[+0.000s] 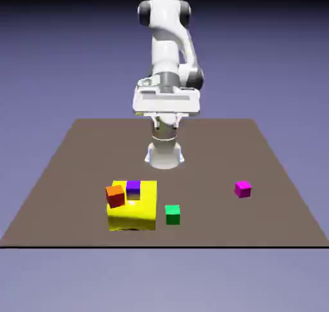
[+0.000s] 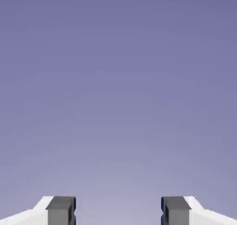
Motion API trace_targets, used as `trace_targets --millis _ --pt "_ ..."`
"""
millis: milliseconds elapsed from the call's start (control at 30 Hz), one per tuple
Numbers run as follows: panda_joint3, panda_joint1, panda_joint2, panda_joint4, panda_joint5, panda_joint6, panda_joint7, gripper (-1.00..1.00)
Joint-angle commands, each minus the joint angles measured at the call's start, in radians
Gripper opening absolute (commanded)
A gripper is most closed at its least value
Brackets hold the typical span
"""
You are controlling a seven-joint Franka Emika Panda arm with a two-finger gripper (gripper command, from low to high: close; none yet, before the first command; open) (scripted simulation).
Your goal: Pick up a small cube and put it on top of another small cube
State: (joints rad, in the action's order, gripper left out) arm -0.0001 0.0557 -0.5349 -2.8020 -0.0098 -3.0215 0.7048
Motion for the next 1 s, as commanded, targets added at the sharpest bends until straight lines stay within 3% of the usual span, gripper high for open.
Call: trace_targets --millis 0,733,967 --pt "0.000 0.036 0.029 0.007 -0.008 0.013 -0.030 0.00" --pt "-0.001 0.833 0.670 0.152 -0.187 0.295 -0.691 0.00" --pt "-0.052 0.871 0.855 0.183 -0.238 0.145 -0.653 0.00"
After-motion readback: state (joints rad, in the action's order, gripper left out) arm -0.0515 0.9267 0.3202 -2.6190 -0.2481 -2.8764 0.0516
